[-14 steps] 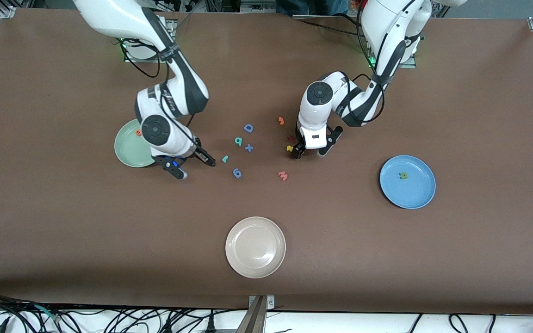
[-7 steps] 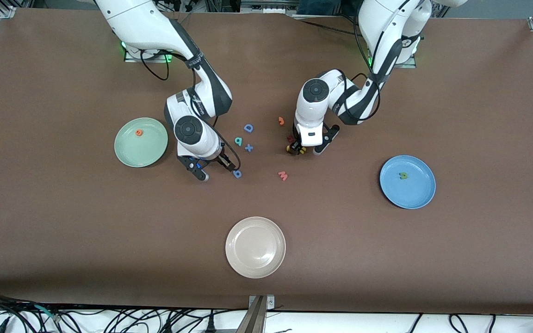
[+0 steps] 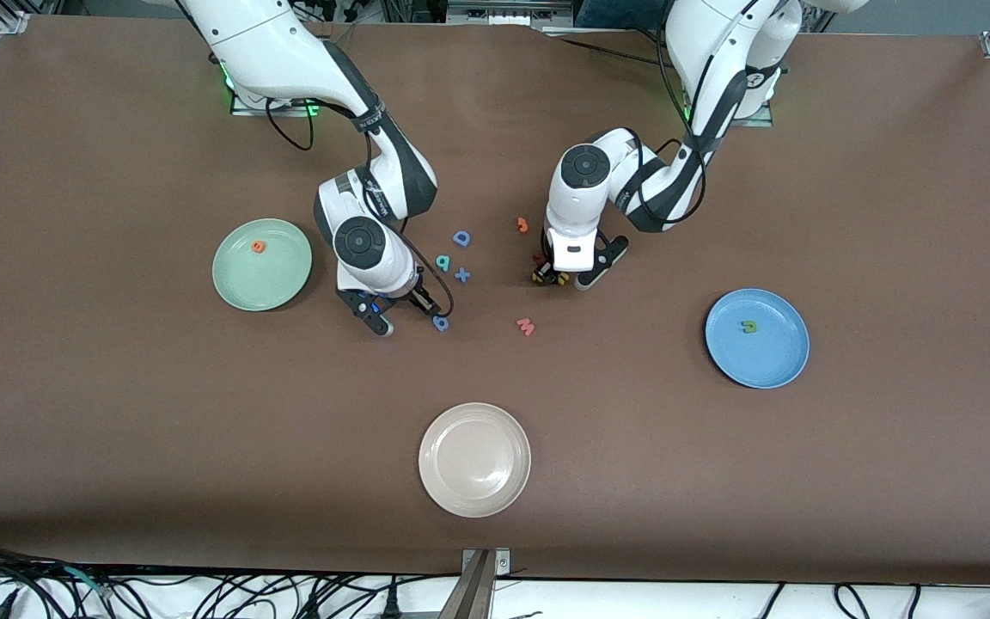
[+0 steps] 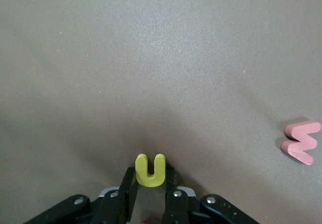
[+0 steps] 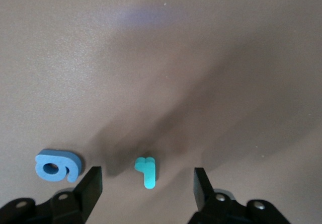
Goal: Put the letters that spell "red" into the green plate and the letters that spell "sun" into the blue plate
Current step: 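Grasp the yellow u with the left gripper while the right gripper reaches letters, then drop the yellow u on the blue plate while the right places teal letter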
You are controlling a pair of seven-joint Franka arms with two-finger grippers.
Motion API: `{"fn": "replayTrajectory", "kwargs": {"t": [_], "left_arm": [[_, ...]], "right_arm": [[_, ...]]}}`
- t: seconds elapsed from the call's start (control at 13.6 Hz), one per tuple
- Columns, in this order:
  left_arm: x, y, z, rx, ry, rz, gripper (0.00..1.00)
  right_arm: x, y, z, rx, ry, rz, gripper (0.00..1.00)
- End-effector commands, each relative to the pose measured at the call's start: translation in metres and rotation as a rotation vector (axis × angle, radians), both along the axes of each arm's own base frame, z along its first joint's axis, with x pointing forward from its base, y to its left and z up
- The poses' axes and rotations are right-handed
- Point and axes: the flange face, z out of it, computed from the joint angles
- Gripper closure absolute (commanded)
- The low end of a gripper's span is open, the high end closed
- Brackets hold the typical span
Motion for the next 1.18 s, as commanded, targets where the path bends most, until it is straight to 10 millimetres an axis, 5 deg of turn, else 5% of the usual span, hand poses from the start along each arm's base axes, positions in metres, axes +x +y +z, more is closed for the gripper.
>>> {"fn": "replayTrajectory", "kwargs": {"t": [0.0,0.22,0.44,0.74,1.11], "left_arm": [[0.003,0.011,-0.016,0.047,0.016,-0.049,0.84],[0.045,0.031,0.005,0.131,0.081,-0.07,0.84],[0.076,0.072,0.018,0.207,0.204,-0.126,0.84],[0.114,0.145,0.036,0.26,0.355,-0.218,0.84],[0.134,0.227,0.044,0.337,0.515,-0.42,0.84]], "right_arm": [[0.002,0.005,-0.002,0.005,-0.001,-0.014,0.27],[0.002,0.003,-0.003,0.002,0.004,-0.016,0.35],[0.002,0.003,-0.003,0.001,0.004,-0.013,0.36],[0.001,0.002,-0.008,-0.003,0.009,-0.013,0.42],[0.001,0.004,-0.008,-0.001,0.005,-0.015,0.44]]}}
